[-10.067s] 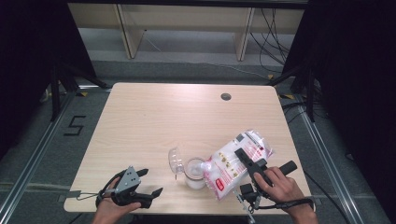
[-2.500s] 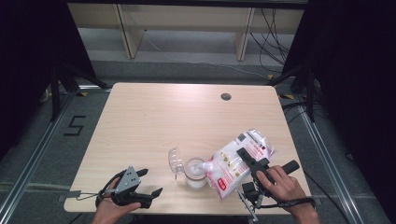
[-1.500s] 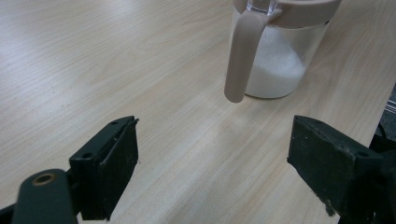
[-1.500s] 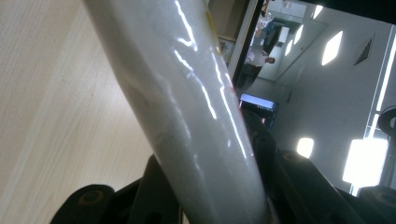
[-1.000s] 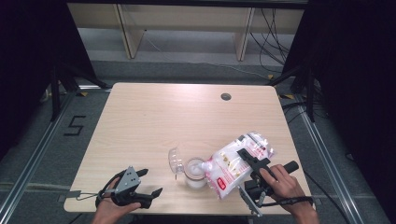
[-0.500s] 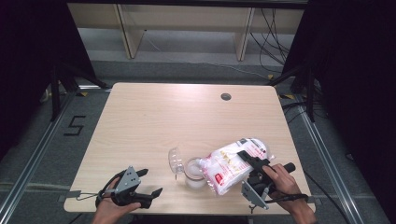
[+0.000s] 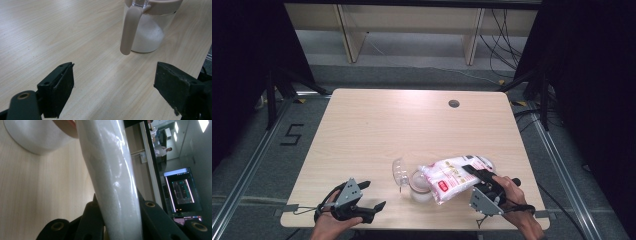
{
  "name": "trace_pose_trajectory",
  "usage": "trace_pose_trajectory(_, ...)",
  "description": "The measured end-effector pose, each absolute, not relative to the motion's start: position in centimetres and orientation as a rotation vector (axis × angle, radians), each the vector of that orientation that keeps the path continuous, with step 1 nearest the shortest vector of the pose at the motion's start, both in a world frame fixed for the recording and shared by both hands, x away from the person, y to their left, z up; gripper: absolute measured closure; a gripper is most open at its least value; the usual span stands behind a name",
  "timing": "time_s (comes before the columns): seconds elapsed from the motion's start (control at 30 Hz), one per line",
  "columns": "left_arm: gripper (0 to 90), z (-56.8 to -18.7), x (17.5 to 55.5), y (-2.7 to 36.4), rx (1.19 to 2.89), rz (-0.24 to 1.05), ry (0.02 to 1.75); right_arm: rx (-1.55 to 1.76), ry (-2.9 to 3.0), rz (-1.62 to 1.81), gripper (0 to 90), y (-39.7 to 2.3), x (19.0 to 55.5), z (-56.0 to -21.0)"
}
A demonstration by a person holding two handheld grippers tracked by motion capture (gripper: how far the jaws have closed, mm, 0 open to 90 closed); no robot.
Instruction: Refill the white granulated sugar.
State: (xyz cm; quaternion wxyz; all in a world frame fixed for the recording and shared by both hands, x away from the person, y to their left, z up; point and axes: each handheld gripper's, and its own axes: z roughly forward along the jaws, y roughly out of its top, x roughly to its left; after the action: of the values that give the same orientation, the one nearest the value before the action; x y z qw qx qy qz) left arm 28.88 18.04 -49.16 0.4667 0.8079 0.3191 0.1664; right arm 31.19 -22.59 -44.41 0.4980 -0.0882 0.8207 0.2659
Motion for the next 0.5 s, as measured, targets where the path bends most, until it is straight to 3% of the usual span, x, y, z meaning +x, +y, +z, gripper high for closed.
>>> trace_pose_trajectory(0.5,15.9,-49.2,29.0,18.0,1.992,0.422,0.763,0.124,2.079,1.081,81.2,-24.0,33.9,-45.8)
